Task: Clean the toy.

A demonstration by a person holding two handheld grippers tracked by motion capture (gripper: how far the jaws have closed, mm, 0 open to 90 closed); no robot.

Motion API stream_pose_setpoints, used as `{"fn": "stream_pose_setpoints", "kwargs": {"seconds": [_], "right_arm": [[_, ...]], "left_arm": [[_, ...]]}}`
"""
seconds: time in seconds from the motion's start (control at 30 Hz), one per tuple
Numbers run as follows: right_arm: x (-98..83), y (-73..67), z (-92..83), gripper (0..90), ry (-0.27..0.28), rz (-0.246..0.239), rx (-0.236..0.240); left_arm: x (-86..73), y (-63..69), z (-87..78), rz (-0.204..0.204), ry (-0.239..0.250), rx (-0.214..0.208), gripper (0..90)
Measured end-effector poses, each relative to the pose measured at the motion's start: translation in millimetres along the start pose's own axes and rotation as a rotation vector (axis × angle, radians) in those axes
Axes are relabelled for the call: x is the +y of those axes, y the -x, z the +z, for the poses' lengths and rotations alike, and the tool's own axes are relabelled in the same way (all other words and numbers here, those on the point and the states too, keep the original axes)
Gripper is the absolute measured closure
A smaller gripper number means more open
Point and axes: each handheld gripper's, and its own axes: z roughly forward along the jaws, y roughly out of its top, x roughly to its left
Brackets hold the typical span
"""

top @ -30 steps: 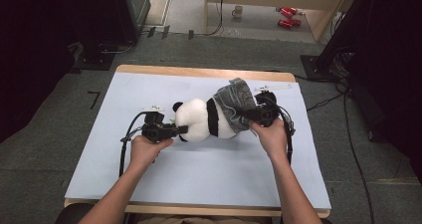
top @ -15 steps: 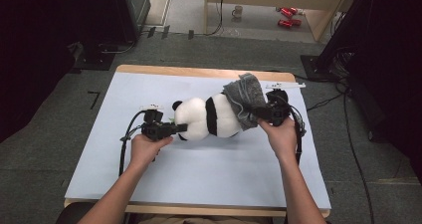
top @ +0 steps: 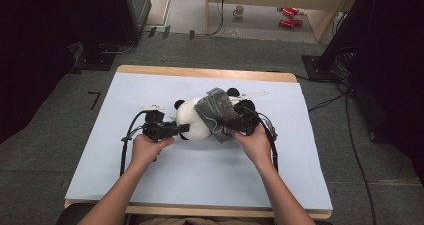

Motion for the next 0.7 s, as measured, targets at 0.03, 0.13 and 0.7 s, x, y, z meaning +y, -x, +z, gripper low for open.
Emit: {"fn": "stream_pose_setpoints", "kwargs": {"seconds": [0.03, 0.13, 0.7], "right_arm": [[0.1, 2.8, -0.4, 79.4, 0.009, 0.011, 0.007], [1.5, 4.9, -1.0, 79.3, 0.018, -0.006, -0.014], [12.5, 18.0, 3.1, 79.1, 0.055, -0.011, -0.05]], "left_arm": [[0.0, -0.1, -0.6, 0.006, 0.01, -0.006, 50.0], [-0.8, 0.7, -1.3, 0.008, 0.018, -0.016, 43.8], [-22.1, 3.8, 9.0, 0.226, 0.04, 0.033, 40.7]]}}
